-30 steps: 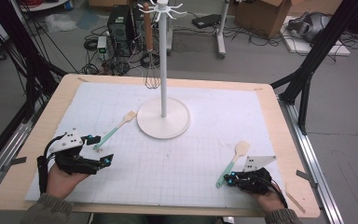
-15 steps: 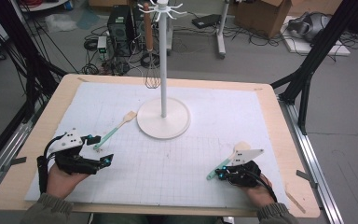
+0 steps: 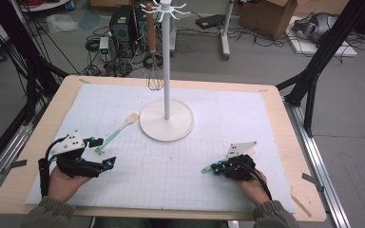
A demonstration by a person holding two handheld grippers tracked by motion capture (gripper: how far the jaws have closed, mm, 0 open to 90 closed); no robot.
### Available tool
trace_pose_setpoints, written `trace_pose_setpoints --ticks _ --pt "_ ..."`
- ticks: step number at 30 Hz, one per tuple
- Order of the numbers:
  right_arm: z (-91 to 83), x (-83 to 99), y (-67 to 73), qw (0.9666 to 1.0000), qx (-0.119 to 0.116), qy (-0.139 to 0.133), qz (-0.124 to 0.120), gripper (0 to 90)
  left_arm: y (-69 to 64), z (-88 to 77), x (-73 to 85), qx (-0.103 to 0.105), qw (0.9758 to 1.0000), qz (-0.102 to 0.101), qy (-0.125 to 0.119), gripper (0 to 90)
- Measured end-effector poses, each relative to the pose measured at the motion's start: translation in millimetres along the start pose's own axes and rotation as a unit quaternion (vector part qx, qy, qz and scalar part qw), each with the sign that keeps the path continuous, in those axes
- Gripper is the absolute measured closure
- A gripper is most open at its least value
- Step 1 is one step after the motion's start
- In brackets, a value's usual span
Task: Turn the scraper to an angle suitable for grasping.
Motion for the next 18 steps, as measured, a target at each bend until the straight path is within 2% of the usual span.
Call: trace_pose_setpoints --ticks 12,18 --pt "15.8 -17.0 -12.0 1.0000 -0.004 -0.001 0.007 89.4 0.3 -0.8 -0.2 -0.001 1.0000 -0.001 -0.002 14.5" --pt "17.6 -20.0 -14.8 1.0000 -0.004 0.005 0.005 89.4 0.6 -0.4 0.4 -0.002 1.0000 0.000 -0.001 14.5"
Point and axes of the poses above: each handheld gripper's, and its own axes: z roughly forward along the jaws, x roughly out of its underside, y roughly to its left, the point moved 4 cm from there along z, roughly forward along the jaws, and after that the axes turned 2 degrees about y, right-handed, at the moved point
